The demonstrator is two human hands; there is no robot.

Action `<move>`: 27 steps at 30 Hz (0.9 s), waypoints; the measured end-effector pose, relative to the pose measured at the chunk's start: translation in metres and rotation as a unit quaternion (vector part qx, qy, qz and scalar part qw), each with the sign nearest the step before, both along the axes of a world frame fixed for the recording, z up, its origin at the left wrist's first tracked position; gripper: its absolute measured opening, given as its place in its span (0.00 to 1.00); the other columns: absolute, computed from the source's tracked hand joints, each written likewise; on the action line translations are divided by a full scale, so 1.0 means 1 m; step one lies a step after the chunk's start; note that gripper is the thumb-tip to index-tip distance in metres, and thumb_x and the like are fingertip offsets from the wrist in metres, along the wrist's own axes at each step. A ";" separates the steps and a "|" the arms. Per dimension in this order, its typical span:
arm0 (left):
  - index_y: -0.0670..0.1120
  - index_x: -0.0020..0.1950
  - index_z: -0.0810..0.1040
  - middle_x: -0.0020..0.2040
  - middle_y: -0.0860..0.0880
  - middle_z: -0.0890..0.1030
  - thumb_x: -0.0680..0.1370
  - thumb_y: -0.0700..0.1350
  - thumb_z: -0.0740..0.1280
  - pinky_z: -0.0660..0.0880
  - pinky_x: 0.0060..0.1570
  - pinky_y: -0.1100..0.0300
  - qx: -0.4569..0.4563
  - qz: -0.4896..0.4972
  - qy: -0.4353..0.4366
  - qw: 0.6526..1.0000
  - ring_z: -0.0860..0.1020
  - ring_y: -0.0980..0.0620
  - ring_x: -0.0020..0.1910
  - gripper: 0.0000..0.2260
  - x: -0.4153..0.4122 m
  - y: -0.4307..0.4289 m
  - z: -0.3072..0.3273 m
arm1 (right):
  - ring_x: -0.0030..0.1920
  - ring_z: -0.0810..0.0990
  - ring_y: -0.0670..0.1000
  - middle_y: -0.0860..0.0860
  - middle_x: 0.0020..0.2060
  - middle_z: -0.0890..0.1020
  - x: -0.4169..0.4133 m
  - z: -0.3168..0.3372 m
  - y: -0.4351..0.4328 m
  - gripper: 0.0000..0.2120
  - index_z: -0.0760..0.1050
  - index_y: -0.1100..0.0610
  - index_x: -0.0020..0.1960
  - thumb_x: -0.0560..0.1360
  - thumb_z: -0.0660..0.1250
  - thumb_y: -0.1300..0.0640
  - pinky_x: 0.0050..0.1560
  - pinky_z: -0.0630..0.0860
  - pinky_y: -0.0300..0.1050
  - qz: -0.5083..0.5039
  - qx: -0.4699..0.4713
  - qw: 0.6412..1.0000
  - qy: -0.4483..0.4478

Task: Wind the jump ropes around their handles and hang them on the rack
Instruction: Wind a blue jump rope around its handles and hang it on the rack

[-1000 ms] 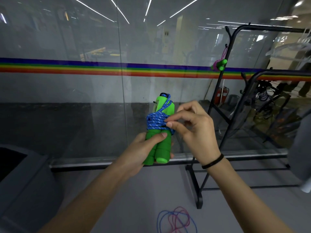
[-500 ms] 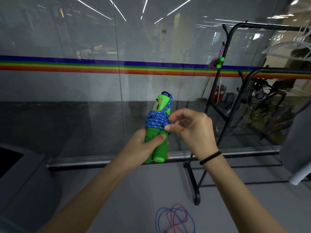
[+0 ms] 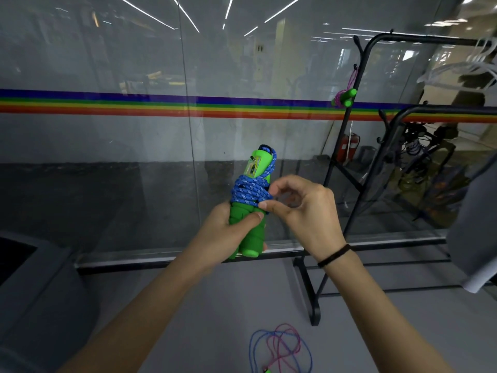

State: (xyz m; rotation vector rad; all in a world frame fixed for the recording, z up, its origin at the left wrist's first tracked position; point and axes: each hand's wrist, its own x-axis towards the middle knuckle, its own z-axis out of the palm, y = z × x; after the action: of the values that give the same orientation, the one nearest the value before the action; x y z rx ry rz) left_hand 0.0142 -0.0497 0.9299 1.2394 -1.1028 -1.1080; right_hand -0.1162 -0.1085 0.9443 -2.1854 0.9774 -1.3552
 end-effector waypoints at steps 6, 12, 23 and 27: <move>0.36 0.48 0.78 0.42 0.38 0.79 0.77 0.38 0.64 0.77 0.28 0.62 0.032 -0.008 0.028 0.999 0.79 0.49 0.30 0.06 0.002 0.001 0.001 | 0.37 0.81 0.46 0.46 0.33 0.81 -0.004 0.001 -0.004 0.07 0.79 0.57 0.37 0.64 0.76 0.58 0.39 0.77 0.35 0.013 -0.007 0.999 0.033; 0.39 0.45 0.78 0.41 0.39 0.80 0.77 0.39 0.64 0.78 0.27 0.61 0.053 -0.011 0.024 0.998 0.81 0.49 0.27 0.05 0.003 0.001 -0.004 | 0.37 0.80 0.45 0.50 0.33 0.82 -0.004 -0.001 -0.006 0.07 0.80 0.57 0.40 0.64 0.76 0.59 0.40 0.77 0.32 0.038 0.048 0.997 0.047; 0.33 0.53 0.76 0.44 0.35 0.79 0.77 0.41 0.65 0.79 0.29 0.60 0.087 -0.043 0.003 0.995 0.81 0.47 0.29 0.12 0.006 -0.003 -0.011 | 0.31 0.78 0.52 0.54 0.30 0.81 -0.009 -0.011 -0.018 0.09 0.74 0.56 0.34 0.67 0.73 0.60 0.37 0.76 0.43 0.060 0.049 0.993 0.091; 0.33 0.53 0.76 0.44 0.37 0.80 0.76 0.41 0.65 0.78 0.28 0.60 0.088 -0.052 0.020 0.995 0.81 0.48 0.29 0.11 0.006 -0.004 -0.011 | 0.30 0.77 0.51 0.52 0.29 0.79 -0.011 -0.015 -0.017 0.07 0.72 0.58 0.36 0.67 0.69 0.58 0.36 0.76 0.47 0.024 -0.022 0.994 0.100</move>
State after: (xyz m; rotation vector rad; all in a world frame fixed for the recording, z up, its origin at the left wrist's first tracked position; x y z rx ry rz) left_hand 0.0197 -0.0540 0.9186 1.3021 -1.0676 -1.3255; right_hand -0.1274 -0.1251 0.9293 -2.3989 0.9672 -1.1632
